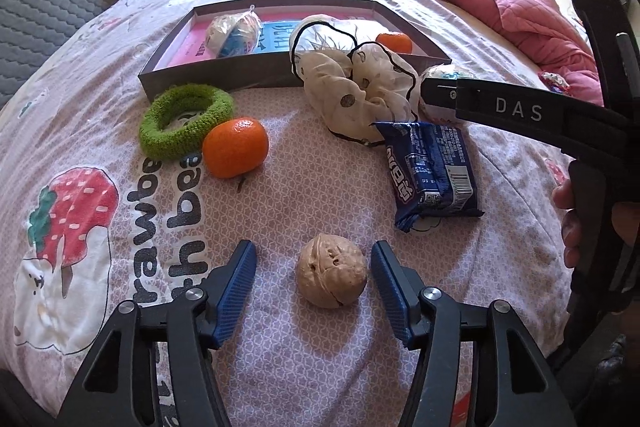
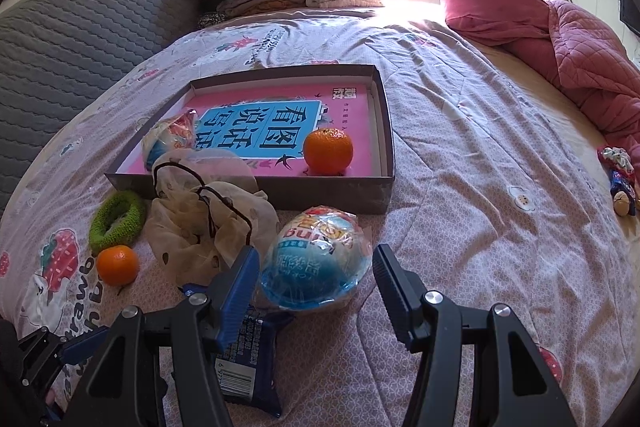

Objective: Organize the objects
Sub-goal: 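Grasp the walnut with the left gripper while the right gripper grasps the blue-and-white egg toy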

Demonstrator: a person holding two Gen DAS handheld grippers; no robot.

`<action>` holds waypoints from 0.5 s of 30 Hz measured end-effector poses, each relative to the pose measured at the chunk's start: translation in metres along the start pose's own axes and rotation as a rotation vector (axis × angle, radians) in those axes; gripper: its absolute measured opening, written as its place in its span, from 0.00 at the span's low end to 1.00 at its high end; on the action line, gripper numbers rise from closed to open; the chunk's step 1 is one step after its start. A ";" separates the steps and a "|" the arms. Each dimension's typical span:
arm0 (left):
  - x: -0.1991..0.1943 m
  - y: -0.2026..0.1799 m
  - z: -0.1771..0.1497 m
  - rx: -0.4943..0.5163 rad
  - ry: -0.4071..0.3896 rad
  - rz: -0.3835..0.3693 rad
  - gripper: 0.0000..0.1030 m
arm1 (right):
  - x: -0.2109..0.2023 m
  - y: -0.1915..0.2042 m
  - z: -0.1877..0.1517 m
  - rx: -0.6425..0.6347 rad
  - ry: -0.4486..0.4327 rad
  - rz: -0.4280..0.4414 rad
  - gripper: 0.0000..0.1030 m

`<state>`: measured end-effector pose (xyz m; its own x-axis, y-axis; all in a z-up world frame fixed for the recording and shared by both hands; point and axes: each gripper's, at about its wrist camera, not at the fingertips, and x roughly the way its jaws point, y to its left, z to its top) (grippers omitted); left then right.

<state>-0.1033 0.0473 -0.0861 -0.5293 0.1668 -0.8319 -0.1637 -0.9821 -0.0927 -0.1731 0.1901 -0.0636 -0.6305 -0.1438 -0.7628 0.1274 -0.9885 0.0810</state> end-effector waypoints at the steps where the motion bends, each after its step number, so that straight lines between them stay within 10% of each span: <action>1: 0.000 0.000 0.000 -0.002 0.000 -0.002 0.53 | 0.001 -0.001 0.000 0.005 0.001 0.002 0.57; 15: 0.003 0.001 0.003 -0.001 0.001 -0.023 0.46 | 0.016 -0.007 0.000 0.030 0.046 -0.012 0.55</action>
<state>-0.1076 0.0471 -0.0874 -0.5245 0.1897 -0.8300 -0.1750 -0.9781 -0.1129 -0.1835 0.1948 -0.0764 -0.5958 -0.1300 -0.7926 0.0966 -0.9913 0.0900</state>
